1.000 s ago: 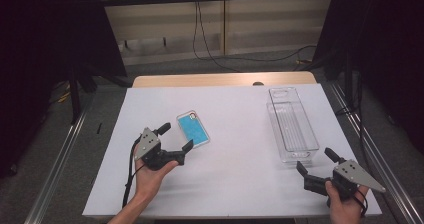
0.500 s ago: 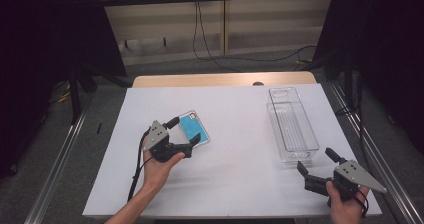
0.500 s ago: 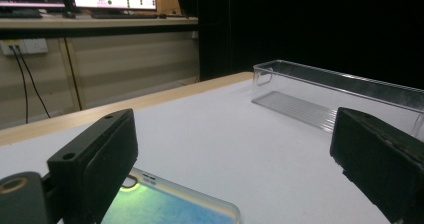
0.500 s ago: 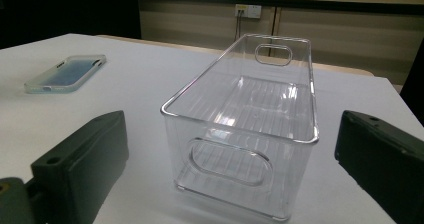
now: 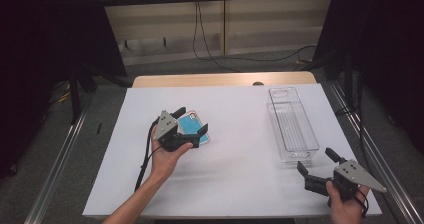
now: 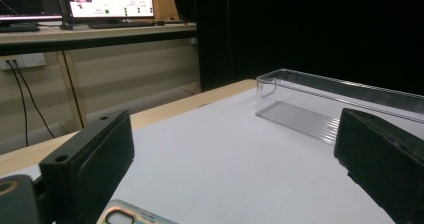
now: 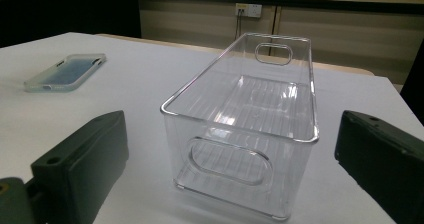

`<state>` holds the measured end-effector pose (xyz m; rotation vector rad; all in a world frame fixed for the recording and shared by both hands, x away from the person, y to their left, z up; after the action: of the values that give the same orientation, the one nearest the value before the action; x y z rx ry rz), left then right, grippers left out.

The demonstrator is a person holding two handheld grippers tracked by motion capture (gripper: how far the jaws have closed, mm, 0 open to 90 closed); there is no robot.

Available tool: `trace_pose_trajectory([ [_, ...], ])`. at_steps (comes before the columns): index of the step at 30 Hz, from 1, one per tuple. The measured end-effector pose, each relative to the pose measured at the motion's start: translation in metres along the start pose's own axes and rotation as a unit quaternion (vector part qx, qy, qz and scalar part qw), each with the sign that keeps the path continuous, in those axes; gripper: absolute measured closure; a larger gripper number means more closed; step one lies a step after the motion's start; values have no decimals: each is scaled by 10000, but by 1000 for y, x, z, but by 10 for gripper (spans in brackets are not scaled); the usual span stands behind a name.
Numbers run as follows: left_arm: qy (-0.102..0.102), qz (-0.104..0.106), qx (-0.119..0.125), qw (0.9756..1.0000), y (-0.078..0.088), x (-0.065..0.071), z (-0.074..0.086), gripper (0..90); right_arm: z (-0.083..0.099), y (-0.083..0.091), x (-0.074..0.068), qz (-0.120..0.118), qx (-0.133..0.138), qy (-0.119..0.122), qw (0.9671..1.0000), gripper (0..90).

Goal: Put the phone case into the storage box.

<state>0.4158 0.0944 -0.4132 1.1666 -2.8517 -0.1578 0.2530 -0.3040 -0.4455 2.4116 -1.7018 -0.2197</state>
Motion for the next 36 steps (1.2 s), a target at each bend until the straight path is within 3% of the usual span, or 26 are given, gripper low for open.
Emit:
trace_pose_trajectory([
  [7,30,-89,-53,9999,-13,-9,0,26,0,0,1,-10,-3,-10,10000,5],
  [11,66,-7,-54,10000,-20,-12,-2,24,1,0,1,25,-30,-14,10000,5],
  [16,-64,-47,-18,10000,-27,-14,-7,26,1,1,1,40,-25,-14,10000,6],
  [21,-49,-75,-7,10000,-35,-16,-11,31,1,1,2,39,-31,-8,10000,4],
  [30,-173,-176,-61,9997,-38,-20,-8,20,2,1,1,70,-59,-15,10000,3],
  [36,-115,-236,-129,9996,-38,-23,-7,81,2,1,0,38,-79,-3,10000,3],
])
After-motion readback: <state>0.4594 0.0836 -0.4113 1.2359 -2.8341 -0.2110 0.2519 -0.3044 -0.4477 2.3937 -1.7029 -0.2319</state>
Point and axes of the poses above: each handheld gripper's, and its own axes: y roughly backward along the jaws, z roughly out of its underside, x roughly to its right, the point moved 3 cm from there along -y, roughly forward along the jaws, and after that the axes turned 3 degrees about -z, right-handed, at the moved point
